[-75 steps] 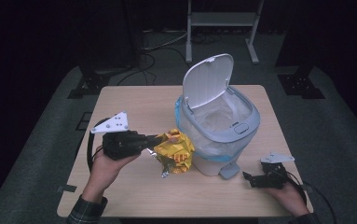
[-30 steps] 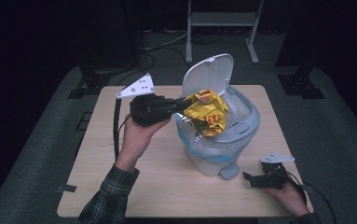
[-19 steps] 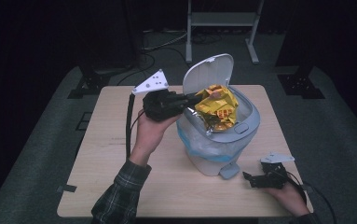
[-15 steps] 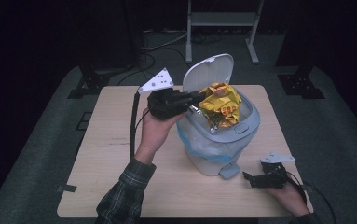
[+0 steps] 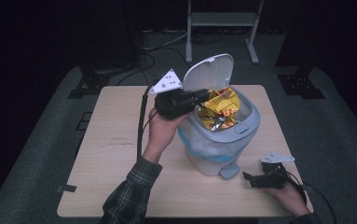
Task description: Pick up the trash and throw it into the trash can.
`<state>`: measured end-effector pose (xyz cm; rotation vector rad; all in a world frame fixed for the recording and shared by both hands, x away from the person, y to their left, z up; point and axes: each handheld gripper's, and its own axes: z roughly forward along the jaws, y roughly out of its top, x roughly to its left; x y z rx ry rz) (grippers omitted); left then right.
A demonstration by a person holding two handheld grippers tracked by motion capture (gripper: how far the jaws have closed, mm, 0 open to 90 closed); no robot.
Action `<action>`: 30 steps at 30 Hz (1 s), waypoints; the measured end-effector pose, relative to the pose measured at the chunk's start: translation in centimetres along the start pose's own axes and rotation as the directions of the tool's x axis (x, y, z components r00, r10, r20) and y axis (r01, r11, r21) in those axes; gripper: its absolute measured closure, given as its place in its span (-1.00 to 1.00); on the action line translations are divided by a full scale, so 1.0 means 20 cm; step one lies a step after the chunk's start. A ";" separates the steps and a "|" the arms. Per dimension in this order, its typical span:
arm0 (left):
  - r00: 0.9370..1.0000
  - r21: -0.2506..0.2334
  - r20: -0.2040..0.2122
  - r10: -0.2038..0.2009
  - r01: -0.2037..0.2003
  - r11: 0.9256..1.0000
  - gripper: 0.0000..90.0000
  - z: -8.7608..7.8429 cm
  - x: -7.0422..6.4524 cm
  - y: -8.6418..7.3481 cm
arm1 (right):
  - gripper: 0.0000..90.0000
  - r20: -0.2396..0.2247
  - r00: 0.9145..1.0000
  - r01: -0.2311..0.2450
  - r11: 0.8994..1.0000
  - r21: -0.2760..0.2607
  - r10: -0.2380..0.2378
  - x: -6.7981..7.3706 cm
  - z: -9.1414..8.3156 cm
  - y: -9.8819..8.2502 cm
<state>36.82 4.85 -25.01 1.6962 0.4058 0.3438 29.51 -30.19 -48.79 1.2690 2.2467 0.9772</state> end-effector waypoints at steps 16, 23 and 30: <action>0.999 -0.022 -0.043 0.017 -0.018 1.000 0.55 -0.05 0.00 0.03 | -0.84 0.000 1.000 -0.001 1.000 0.000 0.001 0.00 0.00 0.00; 0.999 -0.002 -0.043 0.006 -0.006 1.000 0.60 -0.11 0.03 -0.01 | -0.84 0.000 1.000 -0.001 1.000 0.000 0.001 0.00 0.00 0.00; 1.000 0.006 -0.027 -0.007 0.007 1.000 0.95 -0.18 0.07 -0.03 | -0.84 0.001 1.000 -0.002 1.000 0.000 0.002 0.00 0.00 0.00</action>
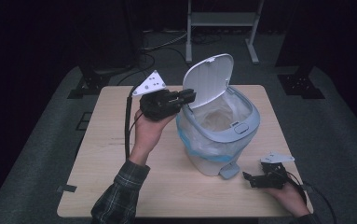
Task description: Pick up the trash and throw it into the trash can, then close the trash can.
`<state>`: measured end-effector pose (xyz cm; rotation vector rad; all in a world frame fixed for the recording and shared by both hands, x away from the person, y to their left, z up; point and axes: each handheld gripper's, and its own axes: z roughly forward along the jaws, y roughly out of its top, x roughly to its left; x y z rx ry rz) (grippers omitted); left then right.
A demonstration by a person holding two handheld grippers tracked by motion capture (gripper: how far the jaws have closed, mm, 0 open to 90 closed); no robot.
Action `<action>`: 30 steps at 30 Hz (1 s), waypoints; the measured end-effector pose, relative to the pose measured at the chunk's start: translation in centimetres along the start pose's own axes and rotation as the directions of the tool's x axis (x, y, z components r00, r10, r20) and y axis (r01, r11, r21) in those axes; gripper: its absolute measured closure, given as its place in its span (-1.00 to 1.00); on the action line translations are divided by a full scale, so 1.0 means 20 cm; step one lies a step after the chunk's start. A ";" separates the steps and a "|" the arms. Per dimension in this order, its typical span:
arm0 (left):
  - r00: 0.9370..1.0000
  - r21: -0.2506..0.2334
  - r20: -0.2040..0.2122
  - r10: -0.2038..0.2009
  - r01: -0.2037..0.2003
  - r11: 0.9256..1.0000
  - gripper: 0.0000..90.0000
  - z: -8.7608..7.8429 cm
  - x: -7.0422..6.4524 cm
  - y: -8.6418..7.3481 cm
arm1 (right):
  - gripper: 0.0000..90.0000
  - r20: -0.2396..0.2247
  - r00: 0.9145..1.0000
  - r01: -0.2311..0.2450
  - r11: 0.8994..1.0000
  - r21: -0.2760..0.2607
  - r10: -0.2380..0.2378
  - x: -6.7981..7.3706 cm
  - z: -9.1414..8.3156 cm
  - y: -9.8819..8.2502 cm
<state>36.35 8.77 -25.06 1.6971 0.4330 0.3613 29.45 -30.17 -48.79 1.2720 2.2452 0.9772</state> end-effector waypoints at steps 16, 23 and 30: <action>0.999 0.009 -0.035 -0.002 0.003 1.000 1.00 -0.08 0.09 0.01 | -0.84 0.005 1.000 -0.003 1.000 0.000 0.003 0.00 -0.01 -0.01; 0.998 0.008 -0.051 -0.026 0.027 1.000 1.00 -0.05 0.15 0.04 | -0.84 0.005 1.000 -0.003 1.000 0.000 0.003 0.00 -0.01 -0.01; 0.999 0.006 -0.041 -0.031 0.031 0.999 1.00 -0.03 0.16 0.06 | -0.84 0.004 1.000 -0.001 1.000 -0.001 0.001 0.00 -0.01 -0.01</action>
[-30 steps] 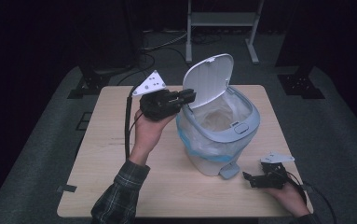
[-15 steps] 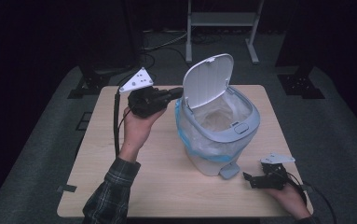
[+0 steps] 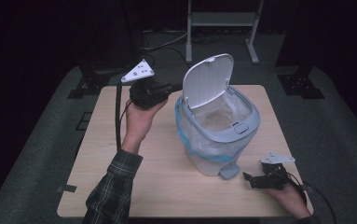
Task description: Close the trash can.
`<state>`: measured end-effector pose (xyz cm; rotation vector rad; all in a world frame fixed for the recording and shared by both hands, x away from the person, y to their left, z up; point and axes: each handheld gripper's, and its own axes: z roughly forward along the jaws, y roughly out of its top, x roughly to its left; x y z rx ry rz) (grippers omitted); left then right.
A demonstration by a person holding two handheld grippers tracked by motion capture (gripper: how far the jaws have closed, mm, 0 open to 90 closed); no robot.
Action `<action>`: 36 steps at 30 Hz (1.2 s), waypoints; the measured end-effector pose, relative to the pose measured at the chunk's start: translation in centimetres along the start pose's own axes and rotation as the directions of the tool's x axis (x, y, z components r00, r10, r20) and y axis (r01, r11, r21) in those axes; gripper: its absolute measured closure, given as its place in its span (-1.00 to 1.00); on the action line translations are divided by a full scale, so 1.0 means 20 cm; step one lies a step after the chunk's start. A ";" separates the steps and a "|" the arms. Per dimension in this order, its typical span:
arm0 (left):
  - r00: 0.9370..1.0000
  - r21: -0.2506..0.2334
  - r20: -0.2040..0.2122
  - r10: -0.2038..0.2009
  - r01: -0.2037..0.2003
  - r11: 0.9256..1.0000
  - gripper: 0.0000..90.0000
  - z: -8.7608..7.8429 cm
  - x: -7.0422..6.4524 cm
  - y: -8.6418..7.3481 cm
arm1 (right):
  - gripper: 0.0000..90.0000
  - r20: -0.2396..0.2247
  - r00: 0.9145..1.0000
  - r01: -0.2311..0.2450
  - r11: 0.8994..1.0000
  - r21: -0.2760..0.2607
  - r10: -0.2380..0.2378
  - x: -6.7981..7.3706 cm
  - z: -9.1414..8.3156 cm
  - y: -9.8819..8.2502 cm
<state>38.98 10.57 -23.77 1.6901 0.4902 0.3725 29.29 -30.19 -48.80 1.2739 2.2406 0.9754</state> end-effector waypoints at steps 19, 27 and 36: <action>0.998 -0.010 0.057 0.013 -0.013 1.000 1.00 0.04 -0.08 0.03 | -0.84 0.000 1.000 0.000 1.000 -0.001 0.000 0.00 0.00 0.00; 0.994 0.013 0.108 0.026 -0.027 1.000 1.00 0.07 -0.13 0.02 | -0.84 0.000 1.000 0.001 1.000 -0.001 -0.001 0.00 0.00 0.00; 0.985 0.033 0.170 0.032 -0.038 0.999 1.00 0.12 -0.20 0.02 | -0.84 0.000 1.000 0.001 1.000 0.000 -0.001 0.00 0.00 0.00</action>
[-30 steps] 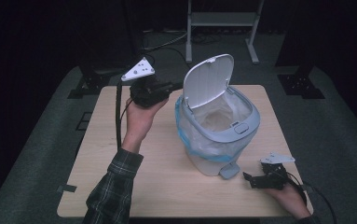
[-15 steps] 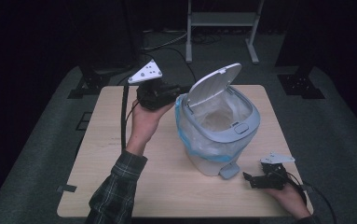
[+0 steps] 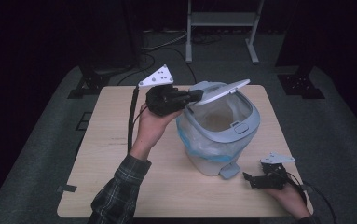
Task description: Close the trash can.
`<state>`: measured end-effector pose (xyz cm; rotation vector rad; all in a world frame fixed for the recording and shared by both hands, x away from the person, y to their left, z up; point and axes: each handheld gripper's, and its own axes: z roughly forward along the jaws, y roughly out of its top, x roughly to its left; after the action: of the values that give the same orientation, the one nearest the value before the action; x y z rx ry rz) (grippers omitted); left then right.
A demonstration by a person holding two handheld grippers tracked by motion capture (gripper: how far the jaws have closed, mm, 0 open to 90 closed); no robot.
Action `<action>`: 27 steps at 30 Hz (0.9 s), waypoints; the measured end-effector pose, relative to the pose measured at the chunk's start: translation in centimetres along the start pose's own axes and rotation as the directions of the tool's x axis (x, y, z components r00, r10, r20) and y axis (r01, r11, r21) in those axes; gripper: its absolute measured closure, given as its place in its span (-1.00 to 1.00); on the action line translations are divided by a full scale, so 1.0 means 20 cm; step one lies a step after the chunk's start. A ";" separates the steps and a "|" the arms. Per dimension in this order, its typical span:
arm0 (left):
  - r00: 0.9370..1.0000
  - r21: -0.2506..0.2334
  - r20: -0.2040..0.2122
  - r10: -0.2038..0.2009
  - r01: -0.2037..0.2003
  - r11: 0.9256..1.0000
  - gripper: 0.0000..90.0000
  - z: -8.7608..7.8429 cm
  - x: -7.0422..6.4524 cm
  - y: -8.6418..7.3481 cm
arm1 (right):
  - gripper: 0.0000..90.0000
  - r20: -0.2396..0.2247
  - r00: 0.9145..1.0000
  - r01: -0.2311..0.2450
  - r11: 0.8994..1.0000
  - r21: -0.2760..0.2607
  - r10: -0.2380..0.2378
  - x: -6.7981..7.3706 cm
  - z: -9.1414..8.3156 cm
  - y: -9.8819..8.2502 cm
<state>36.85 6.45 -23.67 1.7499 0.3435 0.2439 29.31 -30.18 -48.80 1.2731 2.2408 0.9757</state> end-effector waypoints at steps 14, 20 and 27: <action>0.997 0.075 0.067 0.026 -0.031 0.997 0.99 0.13 -0.07 -0.01 | -0.84 0.000 1.000 0.000 1.000 0.000 0.000 0.00 0.00 0.00; 0.996 0.102 0.088 0.027 -0.036 0.994 0.99 0.17 -0.10 -0.01 | -0.84 0.000 1.000 0.000 1.000 -0.001 0.000 0.00 0.00 0.00; 0.994 0.143 0.100 0.033 -0.047 0.989 0.99 0.23 -0.12 -0.01 | -0.84 0.000 1.000 0.000 1.000 0.000 0.000 0.00 0.00 0.00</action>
<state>36.22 1.39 -24.86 1.9065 0.2604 0.1650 29.31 -30.18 -48.80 1.2728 2.2408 0.9758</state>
